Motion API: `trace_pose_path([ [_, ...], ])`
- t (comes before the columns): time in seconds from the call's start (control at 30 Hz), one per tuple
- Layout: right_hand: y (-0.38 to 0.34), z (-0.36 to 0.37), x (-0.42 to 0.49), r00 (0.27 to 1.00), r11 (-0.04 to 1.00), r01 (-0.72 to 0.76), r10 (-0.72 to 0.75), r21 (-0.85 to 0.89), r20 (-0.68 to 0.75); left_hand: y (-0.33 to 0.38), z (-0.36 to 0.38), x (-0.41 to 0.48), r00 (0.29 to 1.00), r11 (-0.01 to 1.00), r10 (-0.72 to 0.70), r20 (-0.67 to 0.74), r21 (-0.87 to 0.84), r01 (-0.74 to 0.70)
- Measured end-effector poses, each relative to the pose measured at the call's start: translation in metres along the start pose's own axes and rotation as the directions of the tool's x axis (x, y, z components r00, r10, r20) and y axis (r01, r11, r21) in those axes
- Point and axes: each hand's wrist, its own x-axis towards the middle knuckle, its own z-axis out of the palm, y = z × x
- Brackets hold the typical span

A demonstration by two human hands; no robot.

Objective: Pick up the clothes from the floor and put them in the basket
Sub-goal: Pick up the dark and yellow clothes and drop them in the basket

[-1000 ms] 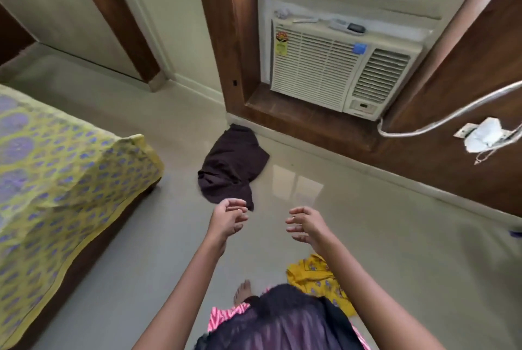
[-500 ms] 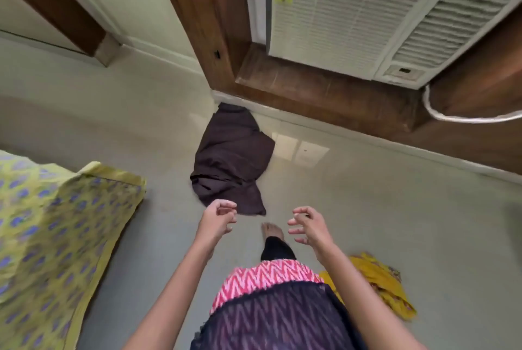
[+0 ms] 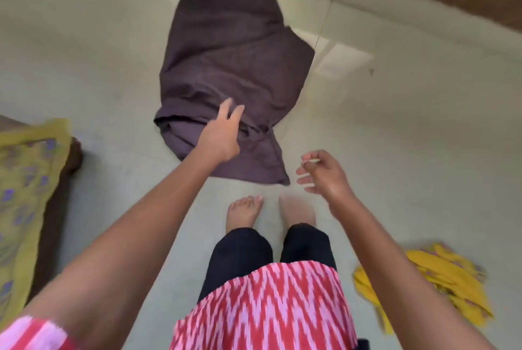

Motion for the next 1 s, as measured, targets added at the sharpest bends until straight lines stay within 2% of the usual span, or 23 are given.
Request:
trace_pose_path([
  [0.1, 0.018, 0.007, 0.049, 1.0, 1.0, -0.01, 0.01, 0.03, 0.004, -0.007, 0.038, 0.063, 0.996, 0.986, 0.036, 0.087, 0.159, -0.05],
  [0.2, 0.039, 0.006, 0.07, 0.999, 0.998, -0.042, 0.042, 0.039, -0.009, -0.009, 0.063, 0.099, 0.98, 0.997, -0.072, 0.188, 0.023, 0.069],
  [0.27, 0.047, 0.002, 0.065, 0.998, 0.997, -0.06, 0.062, 0.057, -0.027, -0.007, 0.061, 0.096, 0.978, 0.987, -0.155, 0.139, -0.018, 0.159],
  [0.37, 0.052, -0.008, 0.032, 0.992, 0.991, -0.101, 0.107, 0.088, -0.068, -0.007, 0.048, 0.056, 0.978, 0.978, -0.207, -0.002, 0.02, 0.207],
  [0.43, 0.048, -0.016, -0.008, 0.988, 0.986, -0.115, 0.126, 0.122, -0.092, -0.002, 0.03, 0.015, 0.985, 0.985, -0.171, -0.035, -0.024, 0.17],
  [0.53, 0.039, -0.022, -0.071, 0.983, 0.97, -0.156, 0.171, 0.186, -0.064, 0.026, -0.011, -0.064, 0.987, 0.973, -0.15, 0.053, -0.17, 0.157],
  [0.6, 0.035, -0.023, -0.107, 0.974, 0.934, -0.214, 0.225, 0.287, -0.005, 0.053, -0.039, -0.125, 0.975, 0.923, -0.092, 0.201, -0.351, 0.159],
  [0.67, 0.032, -0.023, -0.146, 0.96, 0.843, -0.273, 0.273, 0.463, 0.068, 0.077, -0.065, -0.19, 0.93, 0.811, 0.075, 0.359, -0.564, 0.153],
  [0.7, 0.034, -0.02, -0.16, 0.957, 0.775, -0.276, 0.278, 0.568, 0.085, 0.083, -0.074, -0.215, 0.884, 0.764, 0.166, 0.438, -0.624, 0.165],
  [0.77, 0.042, -0.018, -0.185, 0.964, 0.597, -0.207, 0.259, 0.775, 0.058, 0.098, -0.091, -0.261, 0.741, 0.714, 0.336, 0.581, -0.67, 0.202],
  [0.8, 0.049, -0.016, -0.195, 0.966, 0.543, -0.176, 0.254, 0.821, 0.039, 0.105, -0.096, -0.279, 0.67, 0.699, 0.396, 0.628, -0.679, 0.224],
  [0.83, 0.054, -0.015, -0.206, 0.968, 0.512, -0.159, 0.249, 0.844, 0.032, 0.112, -0.1, -0.293, 0.63, 0.704, 0.427, 0.649, -0.675, 0.219],
  [0.87, 0.061, -0.015, -0.217, 0.97, 0.491, -0.152, 0.239, 0.858, 0.036, 0.118, -0.097, -0.302, 0.624, 0.732, 0.433, 0.651, -0.657, 0.177],
  [0.9, 0.066, -0.017, -0.227, 0.973, 0.476, -0.158, 0.223, 0.865, 0.055, 0.123, -0.092, -0.303, 0.665, 0.805, 0.409, 0.624, -0.59, 0.059],
  [0.93, 0.073, -0.02, -0.236, 0.977, 0.488, -0.175, 0.194, 0.855, 0.089, 0.125, -0.082, -0.299, 0.741, 0.904, 0.361, 0.567, -0.407, -0.129],
  [0.97, 0.081, -0.024, -0.245, 0.979, 0.513, -0.197, 0.155, 0.835, 0.136, 0.128, -0.074, -0.295, 0.807, 0.948, 0.316, 0.499, -0.127, -0.293],
  [1.0, 0.09, -0.031, -0.254, 0.98, 0.554, -0.199, 0.118, 0.808, 0.16, 0.13, -0.061, -0.289, 0.85, 0.91, 0.3, 0.434, 0.137, -0.392],
])
